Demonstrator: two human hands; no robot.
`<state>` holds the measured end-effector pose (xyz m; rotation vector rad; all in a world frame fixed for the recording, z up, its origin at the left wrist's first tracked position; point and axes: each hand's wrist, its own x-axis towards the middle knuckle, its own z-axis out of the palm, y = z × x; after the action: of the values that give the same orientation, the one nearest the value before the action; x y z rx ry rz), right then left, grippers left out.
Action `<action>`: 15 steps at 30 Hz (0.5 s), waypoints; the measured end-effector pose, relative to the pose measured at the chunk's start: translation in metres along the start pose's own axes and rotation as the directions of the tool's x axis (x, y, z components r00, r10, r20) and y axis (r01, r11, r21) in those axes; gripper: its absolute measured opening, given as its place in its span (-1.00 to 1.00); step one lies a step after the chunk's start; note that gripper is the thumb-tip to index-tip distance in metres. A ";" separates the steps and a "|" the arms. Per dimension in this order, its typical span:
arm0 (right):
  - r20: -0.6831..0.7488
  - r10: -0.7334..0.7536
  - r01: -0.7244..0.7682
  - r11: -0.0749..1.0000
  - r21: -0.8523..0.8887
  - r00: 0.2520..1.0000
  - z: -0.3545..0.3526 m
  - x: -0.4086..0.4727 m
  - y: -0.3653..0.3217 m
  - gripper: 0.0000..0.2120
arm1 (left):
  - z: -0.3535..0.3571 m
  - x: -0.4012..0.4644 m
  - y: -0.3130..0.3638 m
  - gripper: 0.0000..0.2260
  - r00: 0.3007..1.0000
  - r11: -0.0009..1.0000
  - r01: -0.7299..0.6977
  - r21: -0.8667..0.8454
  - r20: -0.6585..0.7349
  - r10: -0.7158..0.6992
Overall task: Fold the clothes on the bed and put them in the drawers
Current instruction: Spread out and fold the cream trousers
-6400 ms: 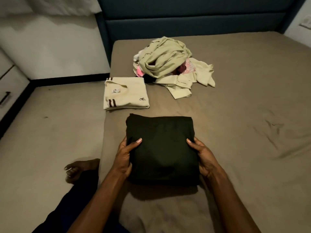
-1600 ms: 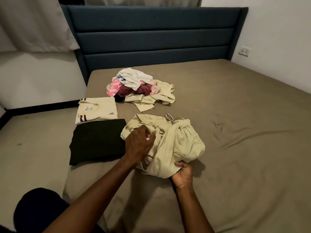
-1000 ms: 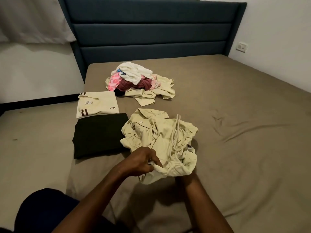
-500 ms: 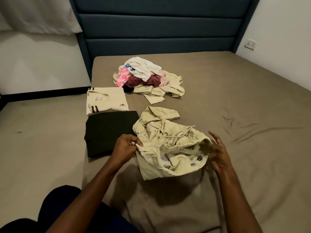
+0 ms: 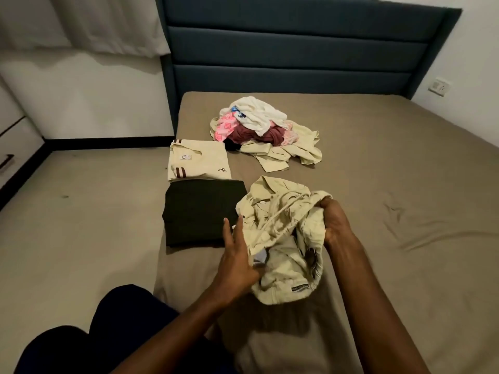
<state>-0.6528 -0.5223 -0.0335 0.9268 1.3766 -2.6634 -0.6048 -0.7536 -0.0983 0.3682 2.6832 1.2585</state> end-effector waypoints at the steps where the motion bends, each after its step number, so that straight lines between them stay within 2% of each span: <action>1: 0.015 -0.021 0.020 0.998 0.057 1.000 0.009 -0.002 -0.011 -0.52 | -0.004 0.003 -0.003 0.00 0.998 1.000 0.024 0.002 -0.065 -0.024; 2: -0.006 -0.076 0.076 0.995 0.068 0.997 0.014 0.000 -0.021 -0.57 | -0.010 0.007 -0.009 -0.13 0.991 0.999 0.037 0.002 -0.126 -0.037; 3: -0.072 -0.195 0.198 0.980 0.035 0.978 0.016 0.002 -0.032 -0.69 | -0.022 0.014 -0.008 -0.26 0.983 0.999 0.028 0.030 -0.182 -0.022; 4: -0.155 -0.381 0.374 0.925 -0.069 0.912 0.013 0.004 -0.042 -0.79 | -0.036 0.020 -0.004 -0.40 0.975 0.997 0.021 0.080 -0.222 -0.003; 6: -0.353 -0.674 0.587 0.739 -0.331 0.649 0.007 -0.003 -0.072 -0.83 | -0.076 0.041 0.019 -0.68 0.964 0.961 0.047 0.273 -0.266 0.028; 7: -0.390 -0.757 0.632 0.653 -0.417 0.525 0.005 -0.004 -0.087 -0.83 | -0.097 0.051 0.036 -0.78 0.964 0.920 0.109 0.377 -0.266 -0.006; 8: -0.412 -0.795 0.657 0.603 -0.453 0.446 0.008 -0.009 -0.107 -0.82 | -0.121 0.062 0.057 -0.83 0.965 0.898 0.160 0.409 -0.258 -0.055; 9: -0.426 -0.813 0.685 0.571 -0.452 0.396 0.013 -0.015 -0.123 -0.80 | -0.143 0.074 0.078 -0.83 0.971 0.927 0.188 0.326 -0.201 -0.127; 10: -0.451 -0.820 0.710 0.548 -0.443 0.351 0.015 -0.017 -0.139 -0.79 | -0.161 0.084 0.101 -0.82 0.974 0.971 0.211 0.109 -0.107 -0.200; 11: -0.468 -0.821 0.744 0.529 -0.408 0.328 0.018 -0.025 -0.159 -0.77 | -0.179 0.091 0.129 -0.85 0.968 0.956 0.253 -0.149 0.035 -0.250; 12: -0.460 -0.828 0.751 0.519 -0.408 0.322 0.019 -0.027 -0.175 -0.74 | -0.190 0.095 0.153 -0.87 0.950 0.895 0.305 -0.326 0.165 -0.264; 13: -0.439 -0.838 0.754 0.509 -0.415 0.324 0.021 -0.033 -0.194 -0.72 | -0.199 0.103 0.178 -0.86 0.940 0.844 0.332 -0.422 0.226 -0.256; 14: -0.417 -0.849 0.750 0.499 -0.434 0.323 0.021 -0.038 -0.211 -0.71 | -0.203 0.111 0.198 -0.84 0.944 0.805 0.326 -0.496 0.216 -0.249; 15: -0.410 -0.849 0.737 0.507 -0.448 0.334 0.019 -0.042 -0.227 -0.69 | -0.205 0.122 0.213 -0.85 0.960 0.776 0.277 -0.566 0.136 -0.244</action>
<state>-0.6869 -0.4079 0.1646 1.4215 2.8702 -2.7746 -0.7385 -0.7376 0.1920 -0.0574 2.0504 1.8365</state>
